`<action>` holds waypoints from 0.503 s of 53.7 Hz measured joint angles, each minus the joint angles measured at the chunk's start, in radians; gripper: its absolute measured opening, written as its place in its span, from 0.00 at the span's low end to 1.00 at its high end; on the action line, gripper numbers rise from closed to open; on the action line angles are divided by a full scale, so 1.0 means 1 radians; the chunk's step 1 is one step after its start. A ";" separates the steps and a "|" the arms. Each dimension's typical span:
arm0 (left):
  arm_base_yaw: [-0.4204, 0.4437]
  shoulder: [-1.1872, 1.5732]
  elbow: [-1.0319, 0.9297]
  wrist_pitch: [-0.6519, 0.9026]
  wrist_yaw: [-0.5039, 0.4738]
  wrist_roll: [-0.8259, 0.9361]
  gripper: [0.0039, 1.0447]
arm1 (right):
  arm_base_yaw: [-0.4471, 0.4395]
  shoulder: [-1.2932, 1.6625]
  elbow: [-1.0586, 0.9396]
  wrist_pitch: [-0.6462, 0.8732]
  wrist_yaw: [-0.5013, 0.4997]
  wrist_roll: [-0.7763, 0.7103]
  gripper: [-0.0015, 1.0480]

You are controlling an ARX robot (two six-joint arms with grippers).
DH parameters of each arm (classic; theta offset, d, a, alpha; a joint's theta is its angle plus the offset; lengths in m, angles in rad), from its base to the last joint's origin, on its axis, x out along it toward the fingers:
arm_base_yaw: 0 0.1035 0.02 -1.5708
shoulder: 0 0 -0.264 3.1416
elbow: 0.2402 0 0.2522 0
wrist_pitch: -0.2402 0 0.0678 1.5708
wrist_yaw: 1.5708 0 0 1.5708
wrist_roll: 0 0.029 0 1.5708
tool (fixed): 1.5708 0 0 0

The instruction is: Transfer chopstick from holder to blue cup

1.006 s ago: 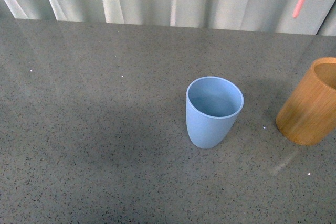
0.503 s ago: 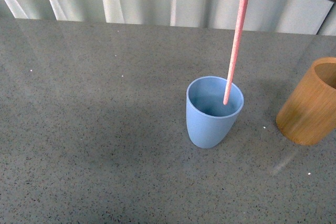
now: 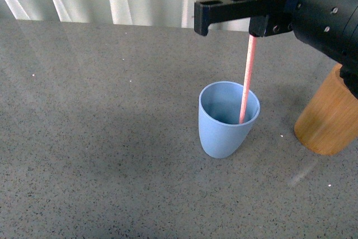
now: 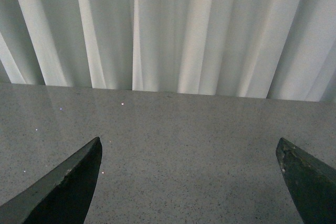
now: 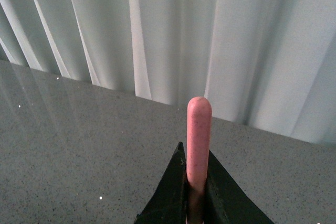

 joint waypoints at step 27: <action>0.000 0.000 0.000 0.000 0.000 0.000 0.94 | -0.023 0.001 0.000 -0.029 -0.007 -0.006 0.79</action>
